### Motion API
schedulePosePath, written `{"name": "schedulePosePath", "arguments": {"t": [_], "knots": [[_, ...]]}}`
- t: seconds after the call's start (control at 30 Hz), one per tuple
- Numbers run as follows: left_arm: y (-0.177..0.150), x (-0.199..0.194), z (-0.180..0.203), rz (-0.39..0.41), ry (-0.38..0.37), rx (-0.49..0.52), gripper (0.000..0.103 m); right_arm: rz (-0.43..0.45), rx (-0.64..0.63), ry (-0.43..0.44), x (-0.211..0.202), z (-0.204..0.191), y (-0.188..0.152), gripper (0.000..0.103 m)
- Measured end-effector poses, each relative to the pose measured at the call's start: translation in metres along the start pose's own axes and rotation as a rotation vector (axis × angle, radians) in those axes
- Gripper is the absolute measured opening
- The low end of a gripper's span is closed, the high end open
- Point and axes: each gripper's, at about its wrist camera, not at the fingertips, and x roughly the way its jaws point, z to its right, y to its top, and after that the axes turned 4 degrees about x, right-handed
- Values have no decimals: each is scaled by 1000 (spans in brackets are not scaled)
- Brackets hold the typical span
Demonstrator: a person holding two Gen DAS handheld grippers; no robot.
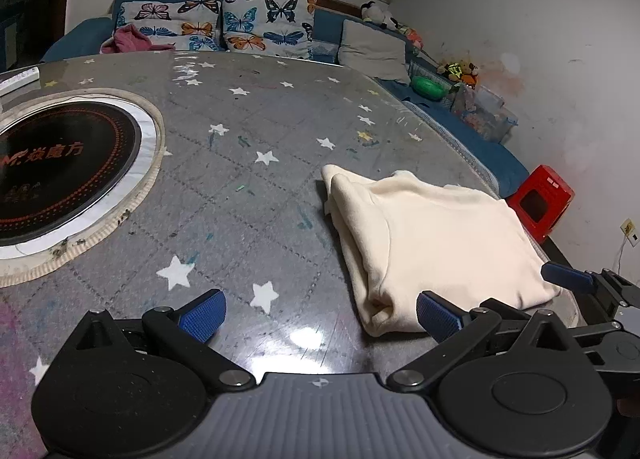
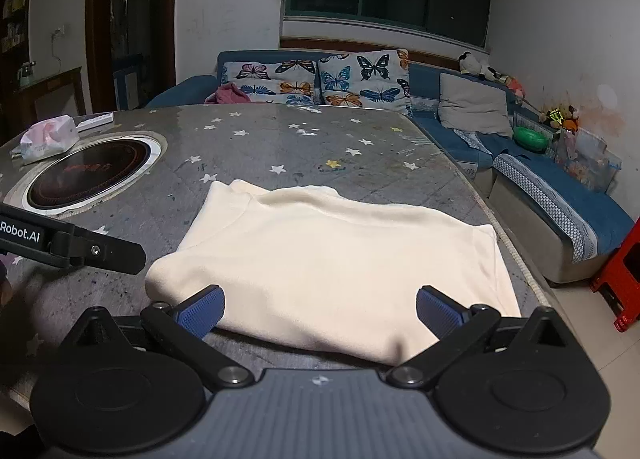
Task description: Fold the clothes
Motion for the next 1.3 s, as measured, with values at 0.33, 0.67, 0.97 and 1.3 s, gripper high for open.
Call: {"name": "schedulePosePath", "arguments": {"t": [0.33, 0.67, 0.97, 1.3], "knots": [[-5, -7, 4, -6, 31, 9, 103, 13, -15, -13, -10, -3, -4, 103], [-8, -15, 9, -4, 42, 28, 103, 30, -31, -12, -21, -8, -8, 103], [-10, -23, 15, 10, 46, 43, 103, 49, -41, -3, -31, -13, -10, 103], [-11, -25, 21, 9, 49, 61, 103, 56, -40, -1, -34, -14, -12, 103]]}}
